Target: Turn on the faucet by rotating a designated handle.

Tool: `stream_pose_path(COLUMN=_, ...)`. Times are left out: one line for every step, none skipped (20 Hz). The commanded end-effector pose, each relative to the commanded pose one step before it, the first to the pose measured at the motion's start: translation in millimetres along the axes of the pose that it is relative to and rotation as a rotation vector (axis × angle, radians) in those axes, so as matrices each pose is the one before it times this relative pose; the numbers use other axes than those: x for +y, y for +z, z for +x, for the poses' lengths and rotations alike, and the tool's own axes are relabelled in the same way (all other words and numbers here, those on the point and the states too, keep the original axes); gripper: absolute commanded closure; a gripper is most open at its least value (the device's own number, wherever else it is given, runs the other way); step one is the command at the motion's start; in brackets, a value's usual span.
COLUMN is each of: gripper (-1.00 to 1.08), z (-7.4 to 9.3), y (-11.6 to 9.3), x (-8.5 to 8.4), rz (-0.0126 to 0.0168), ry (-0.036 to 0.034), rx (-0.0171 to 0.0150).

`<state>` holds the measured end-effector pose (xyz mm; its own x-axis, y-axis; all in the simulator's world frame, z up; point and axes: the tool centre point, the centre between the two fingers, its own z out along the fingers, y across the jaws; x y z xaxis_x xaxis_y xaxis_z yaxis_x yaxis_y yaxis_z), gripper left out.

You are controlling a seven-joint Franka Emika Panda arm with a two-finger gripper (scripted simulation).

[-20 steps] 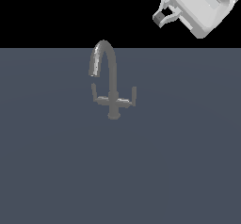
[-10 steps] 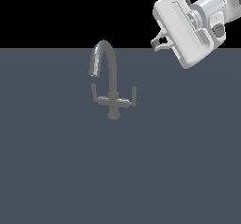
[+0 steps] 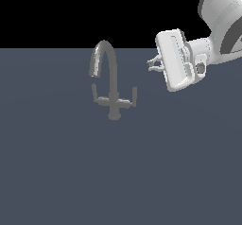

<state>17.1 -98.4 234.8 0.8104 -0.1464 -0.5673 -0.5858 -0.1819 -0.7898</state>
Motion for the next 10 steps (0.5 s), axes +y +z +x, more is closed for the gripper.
stream_pose_path(gripper=1.08, z=16.39, y=6.29, x=7.0, rz=0.06705, ry=0.02617, rx=-0.0222)
stream_pose_path(gripper=1.08, z=6.62, y=2.5, x=2.87, rz=0.02648, ry=0.01093, rx=-0.00873)
stream_pose_path(gripper=1.08, z=6.67, y=2.53, x=2.88, rz=0.02663, ry=0.01104, rx=-0.0088)
stream_pose_path(gripper=1.08, z=6.69, y=2.56, x=2.88, rz=0.02671, ry=0.01112, rx=-0.00884)
stream_pose_path(gripper=1.08, z=6.52, y=2.52, x=2.8, rz=0.02597, ry=0.01087, rx=-0.00861)
stream_pose_path(gripper=1.08, z=6.23, y=2.43, x=2.66, rz=0.02472, ry=0.0104, rx=-0.00821)
stream_pose_path(gripper=1.08, z=5.93, y=2.34, x=2.52, rz=0.02346, ry=0.00992, rx=-0.00781)
stream_pose_path(gripper=1.08, z=5.62, y=2.23, x=2.39, rz=0.0222, ry=0.00943, rx=-0.0074)
stream_pose_path(gripper=1.08, z=5.3, y=2.11, x=2.25, rz=0.02092, ry=0.00891, rx=-0.00697)
stream_pose_path(gripper=1.08, z=4.99, y=2.0, x=2.11, rz=0.01963, ry=0.0084, rx=-0.00655)
